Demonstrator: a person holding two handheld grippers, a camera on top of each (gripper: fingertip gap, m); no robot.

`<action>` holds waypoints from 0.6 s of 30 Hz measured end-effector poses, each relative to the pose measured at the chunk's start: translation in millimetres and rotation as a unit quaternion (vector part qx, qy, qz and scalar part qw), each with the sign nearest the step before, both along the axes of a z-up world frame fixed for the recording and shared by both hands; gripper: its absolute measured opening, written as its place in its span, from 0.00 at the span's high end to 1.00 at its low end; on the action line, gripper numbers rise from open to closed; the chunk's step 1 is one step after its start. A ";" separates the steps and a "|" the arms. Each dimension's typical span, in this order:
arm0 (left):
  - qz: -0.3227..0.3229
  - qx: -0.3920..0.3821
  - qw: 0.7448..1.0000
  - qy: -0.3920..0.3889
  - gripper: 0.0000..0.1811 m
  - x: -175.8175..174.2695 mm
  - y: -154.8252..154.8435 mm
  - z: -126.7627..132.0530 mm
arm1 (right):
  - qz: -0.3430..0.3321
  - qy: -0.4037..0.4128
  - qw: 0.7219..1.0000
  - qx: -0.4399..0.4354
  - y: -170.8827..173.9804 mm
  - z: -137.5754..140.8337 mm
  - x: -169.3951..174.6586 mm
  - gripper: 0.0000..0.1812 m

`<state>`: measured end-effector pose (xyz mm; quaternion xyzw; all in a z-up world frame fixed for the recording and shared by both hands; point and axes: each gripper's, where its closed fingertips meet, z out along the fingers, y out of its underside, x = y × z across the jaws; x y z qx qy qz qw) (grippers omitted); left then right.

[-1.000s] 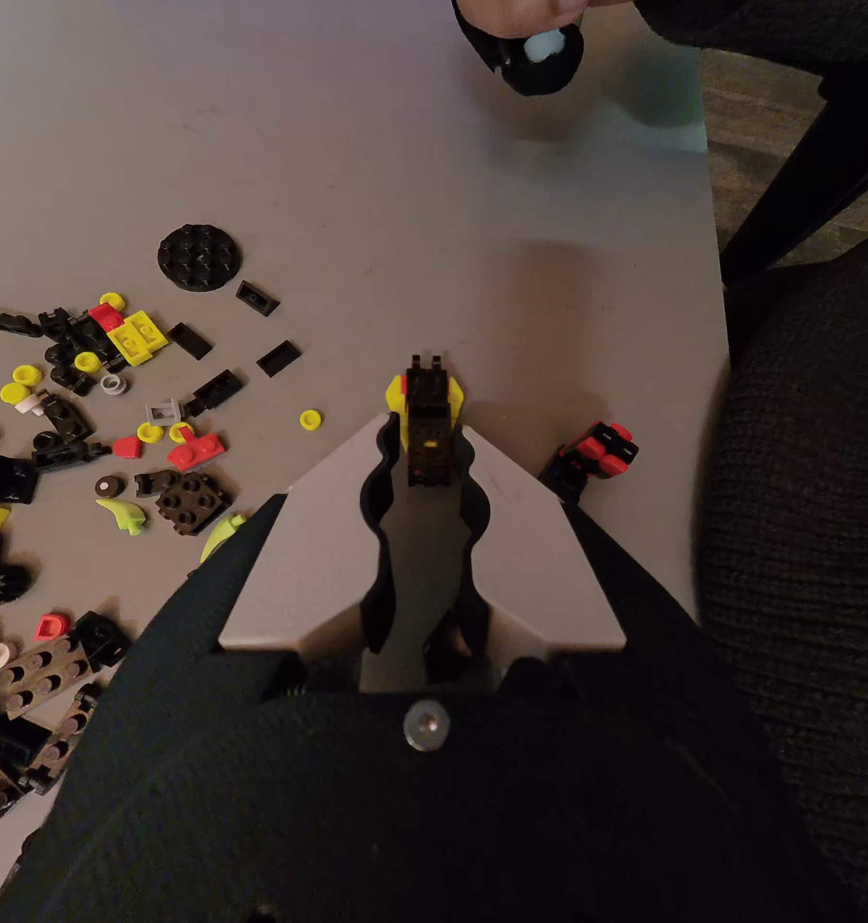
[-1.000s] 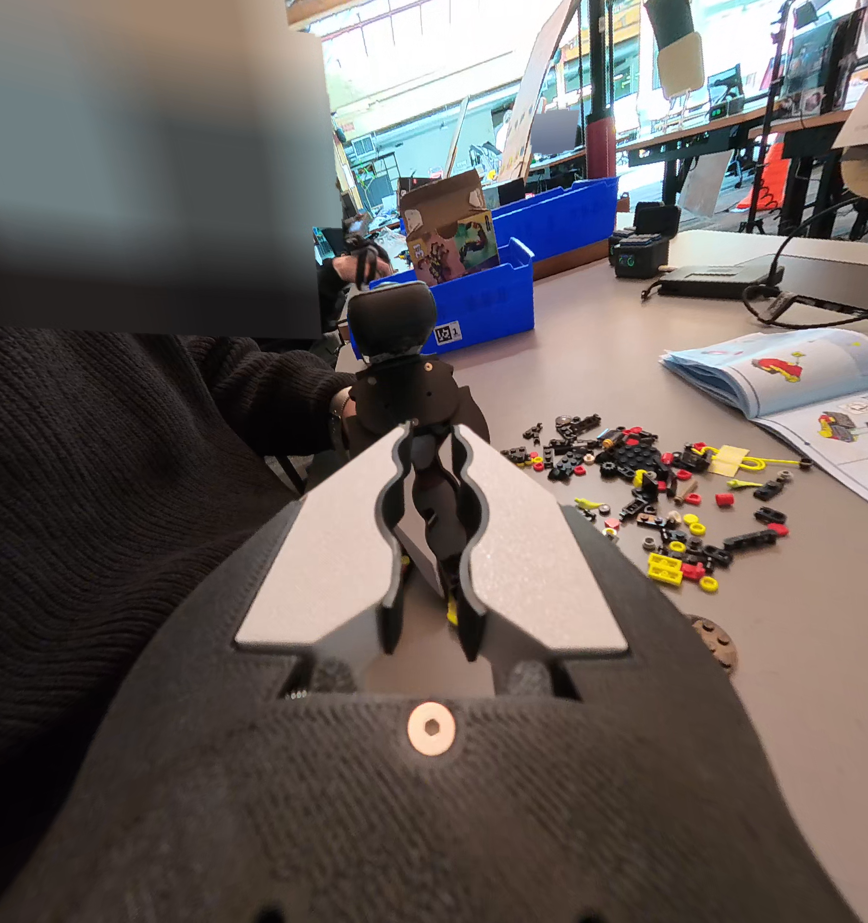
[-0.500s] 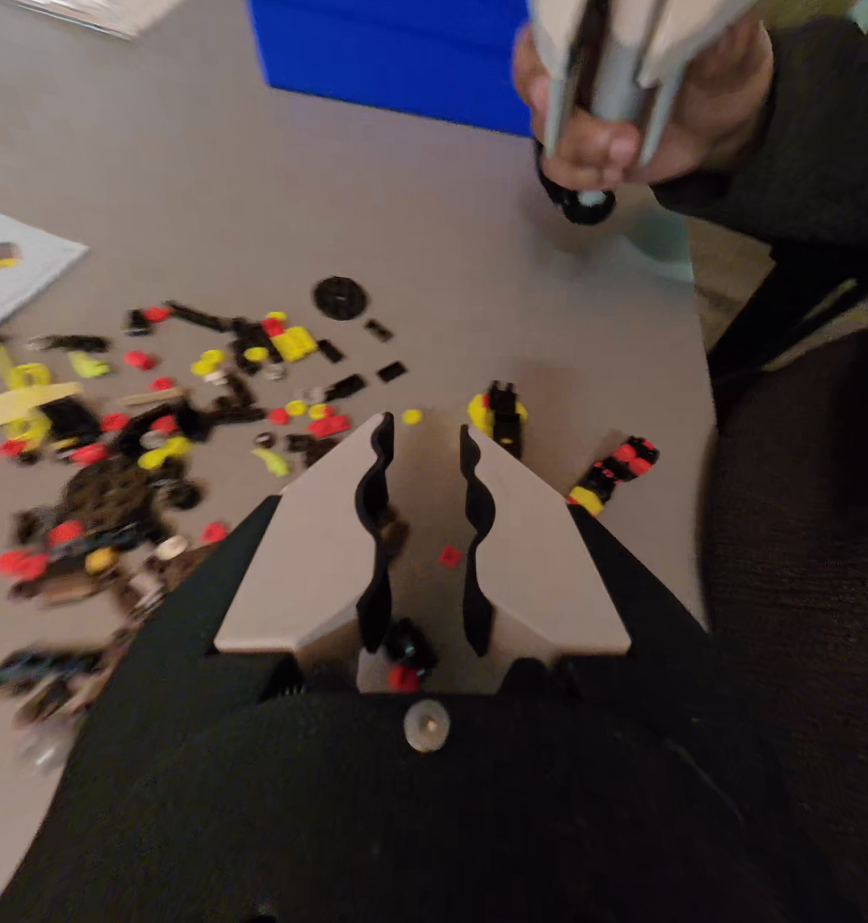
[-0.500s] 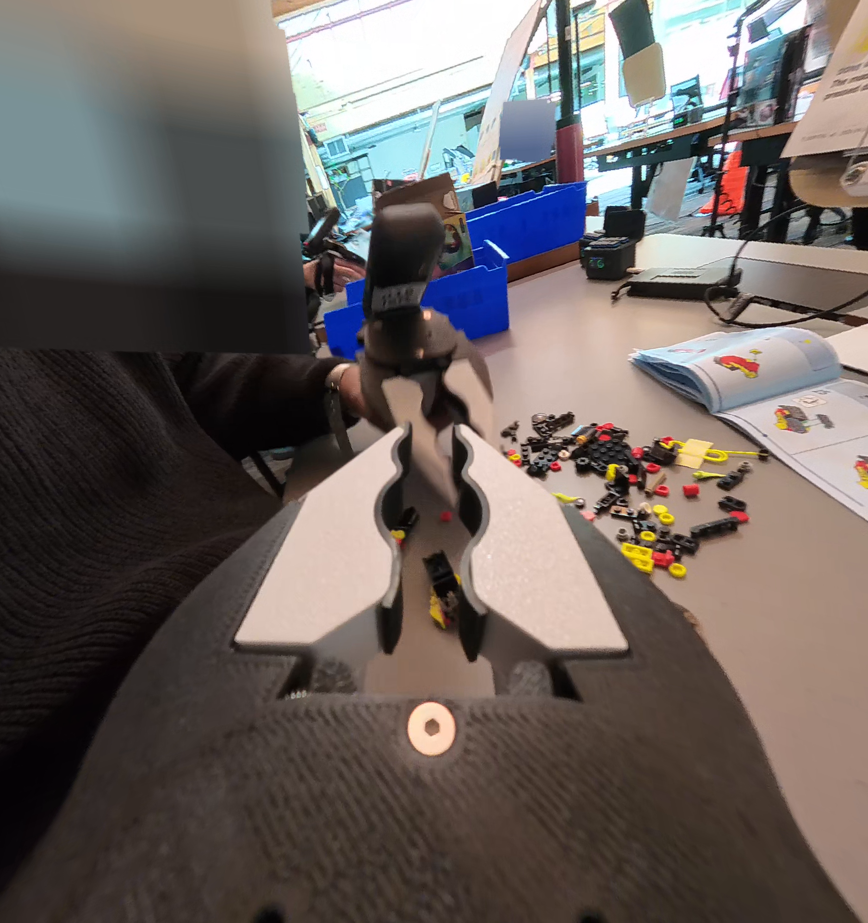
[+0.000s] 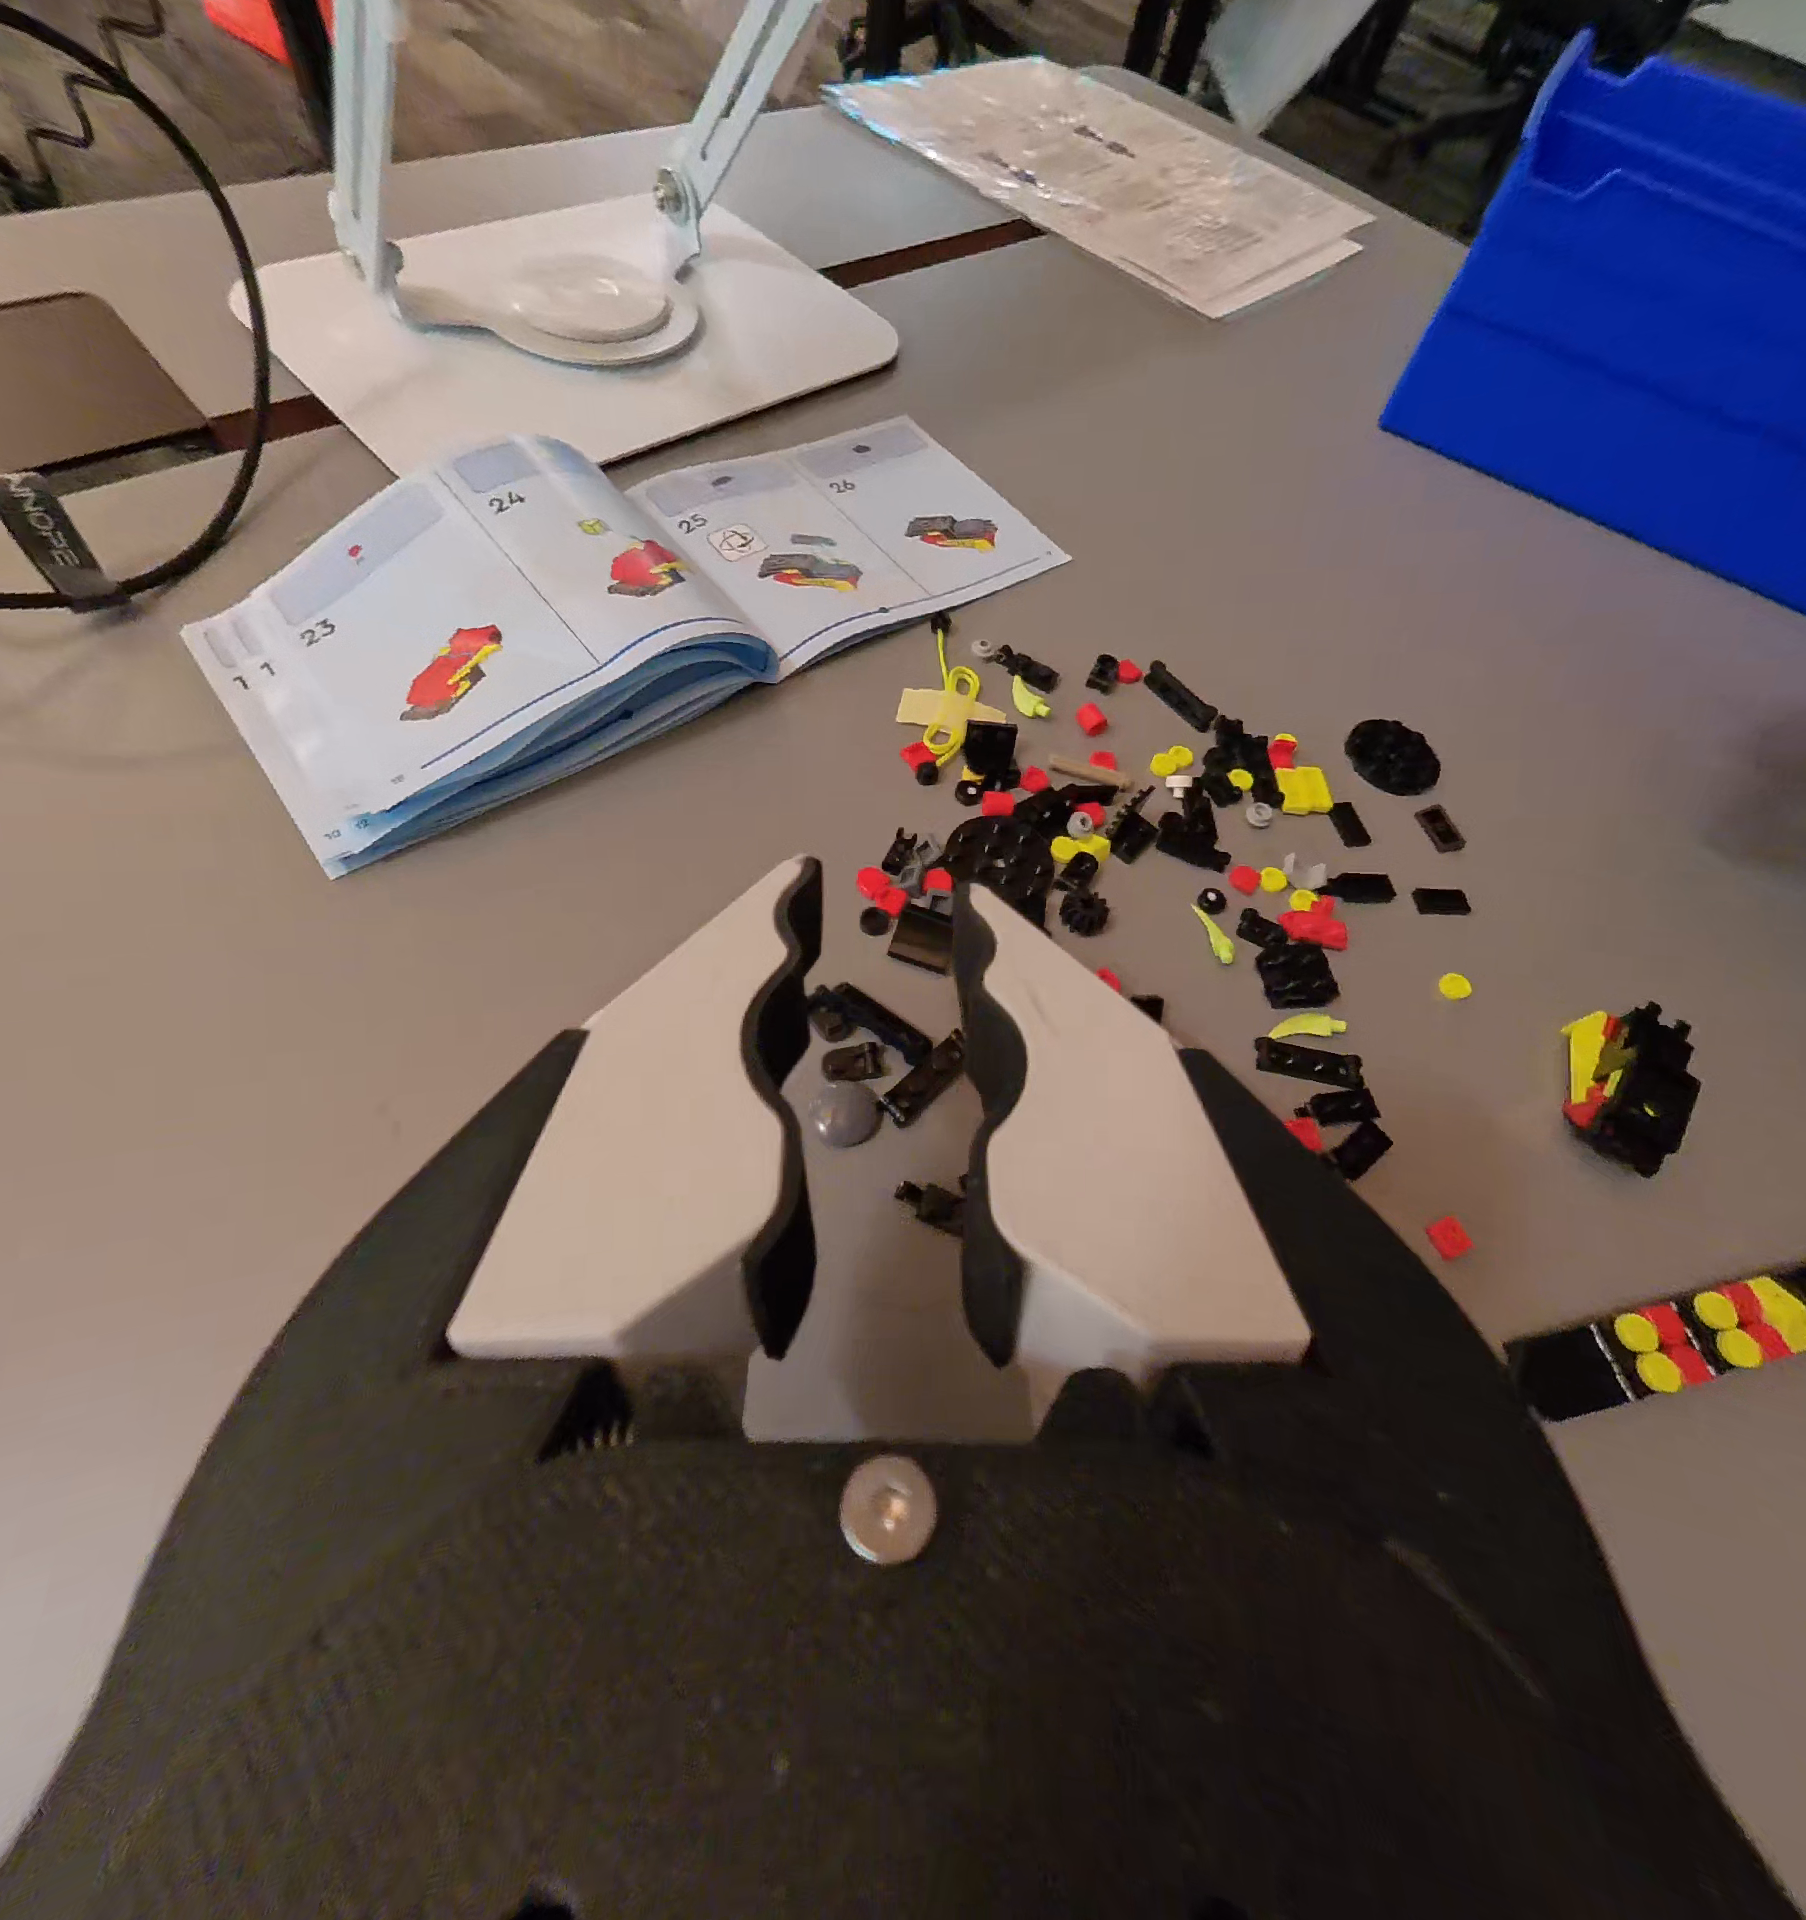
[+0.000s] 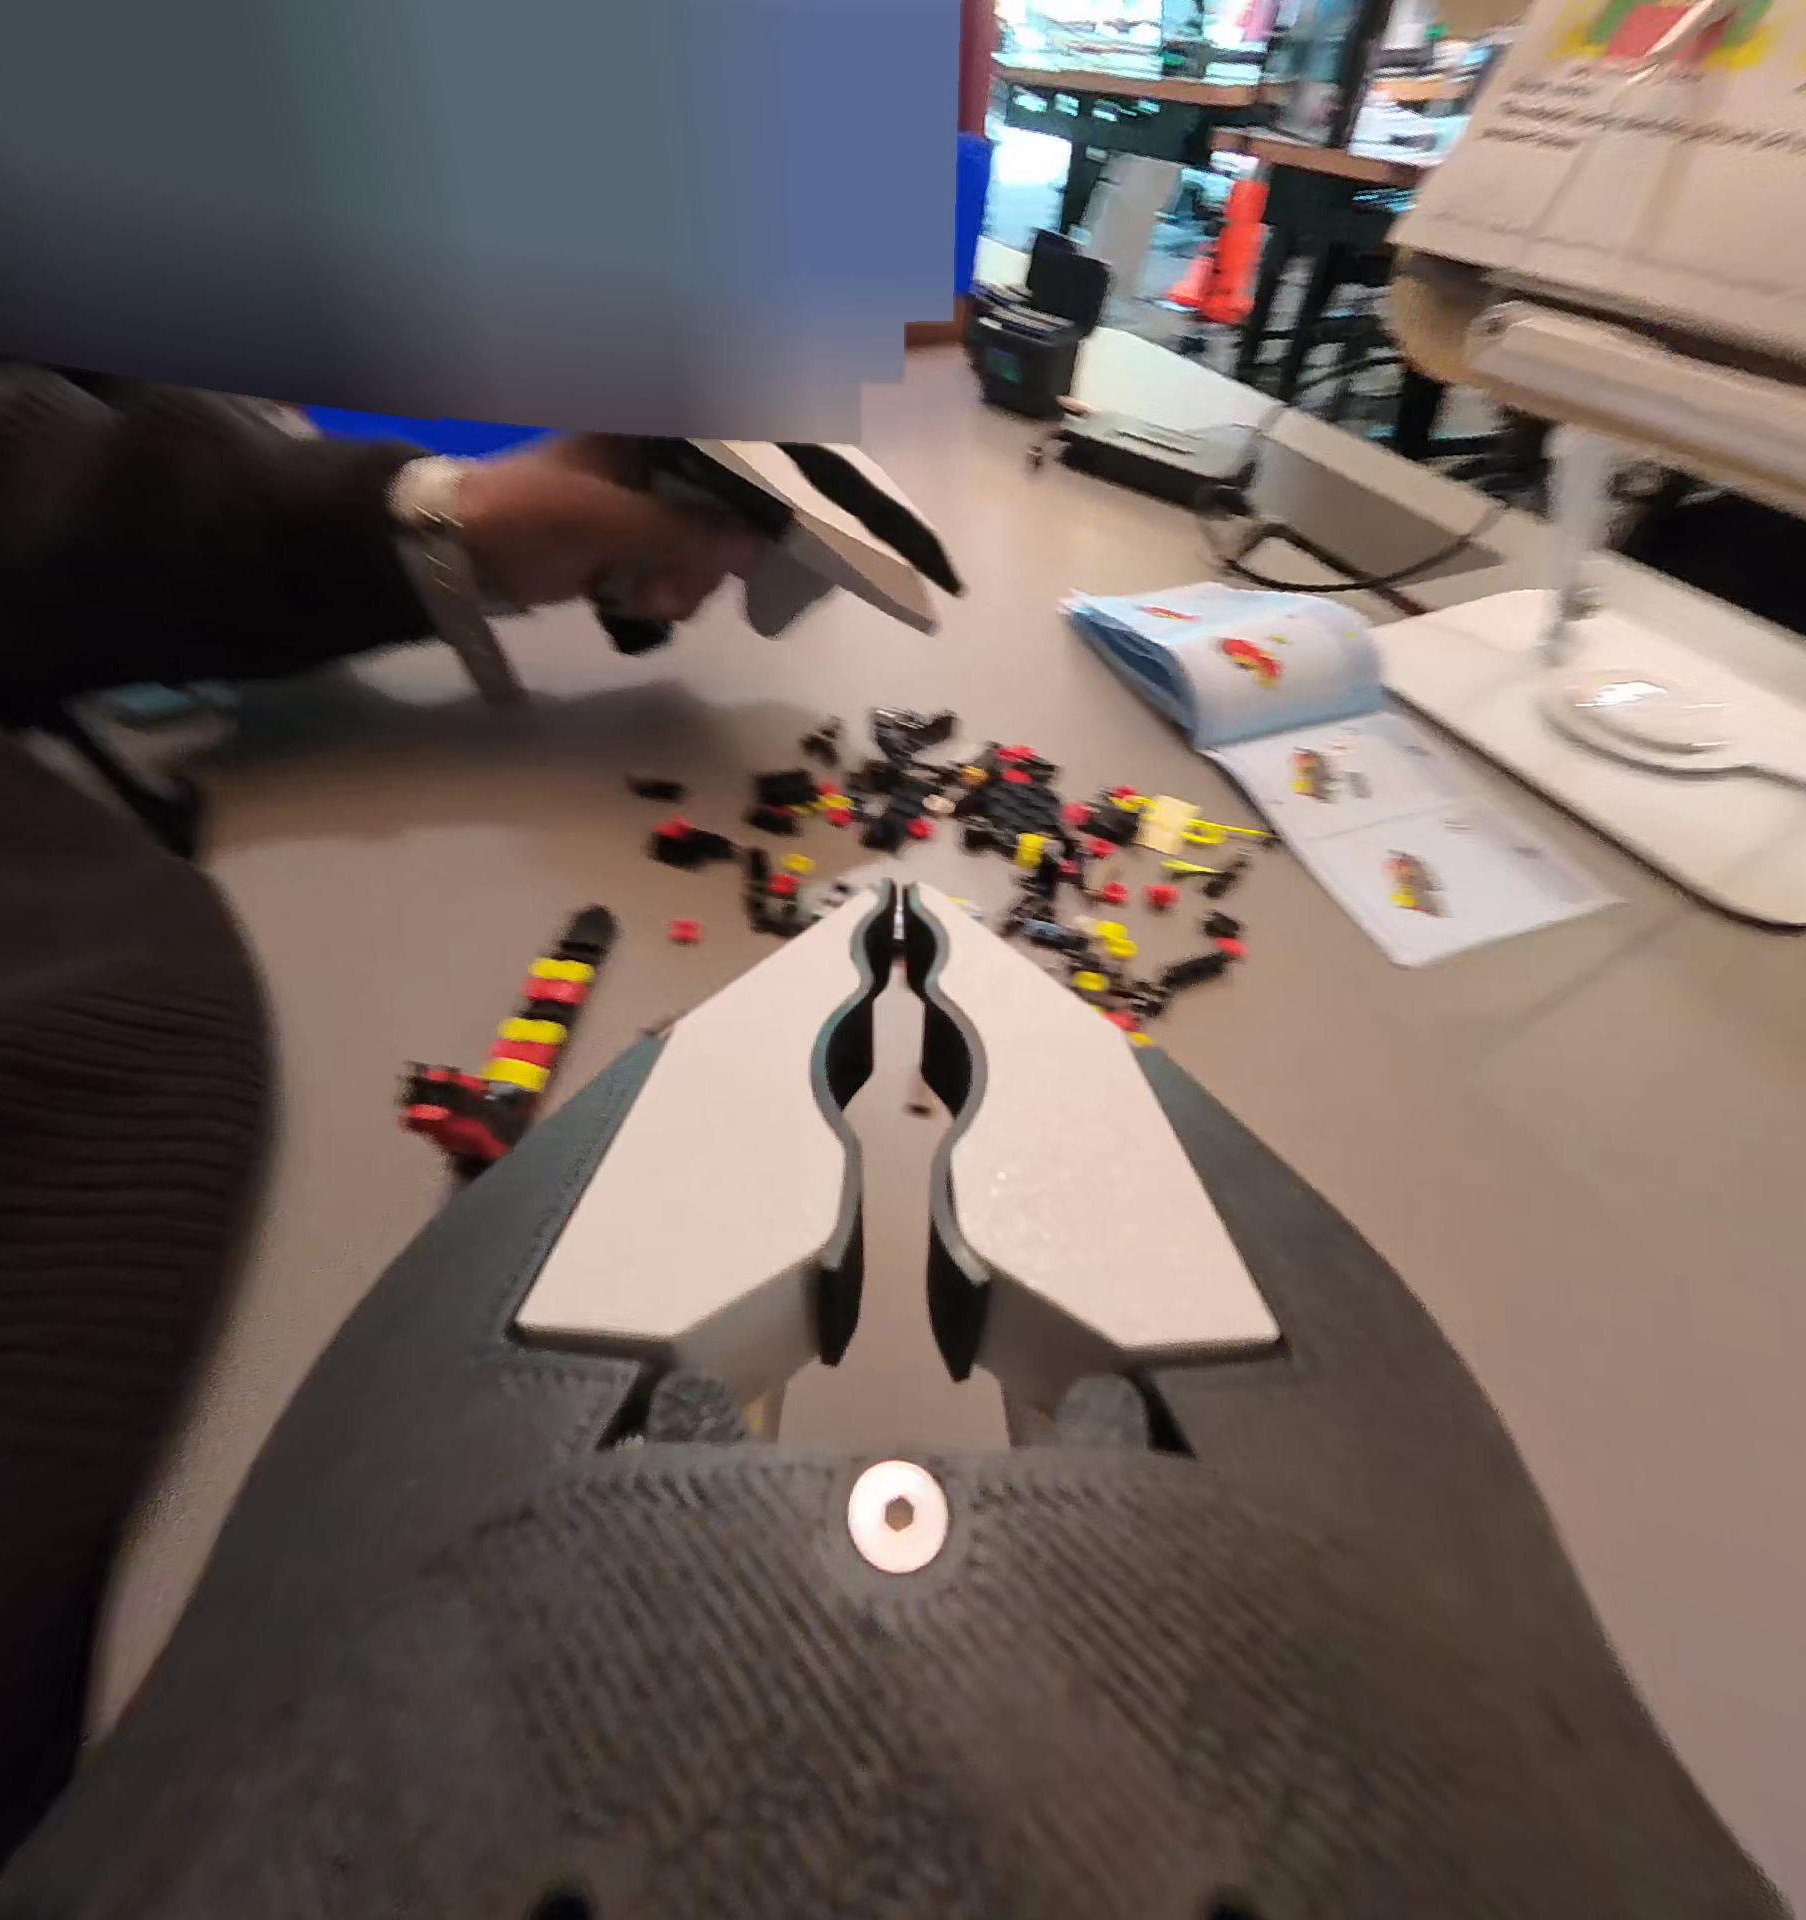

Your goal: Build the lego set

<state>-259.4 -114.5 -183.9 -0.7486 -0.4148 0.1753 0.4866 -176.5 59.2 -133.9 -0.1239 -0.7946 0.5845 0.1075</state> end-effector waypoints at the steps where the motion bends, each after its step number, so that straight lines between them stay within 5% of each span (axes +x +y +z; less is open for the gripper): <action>1: 0.002 0.005 1.000 0.001 0.86 -0.3 0.2 1.3 | -0.014 0.017 1.000 0.011 1.4 -1.0 -3.6 1.00; 7: 0.035 0.024 0.999 0.002 0.82 -6.0 -8.7 6.0 | -0.070 0.094 0.991 0.066 5.4 -8.2 -17.5 1.00; 10: 0.087 -0.022 0.996 0.006 0.85 -11.3 -36.6 -2.3 | -0.094 0.102 0.987 0.079 7.9 -13.5 -24.0 0.94; 14: 0.111 0.012 0.994 -0.001 0.92 3.0 -45.8 11.7 | -0.117 0.075 0.987 0.078 13.8 -19.3 -32.2 0.87; 18: 0.105 -0.067 0.992 -0.001 1.00 9.9 -50.5 -3.8 | -0.113 0.027 0.990 0.079 13.8 -30.0 -33.9 0.99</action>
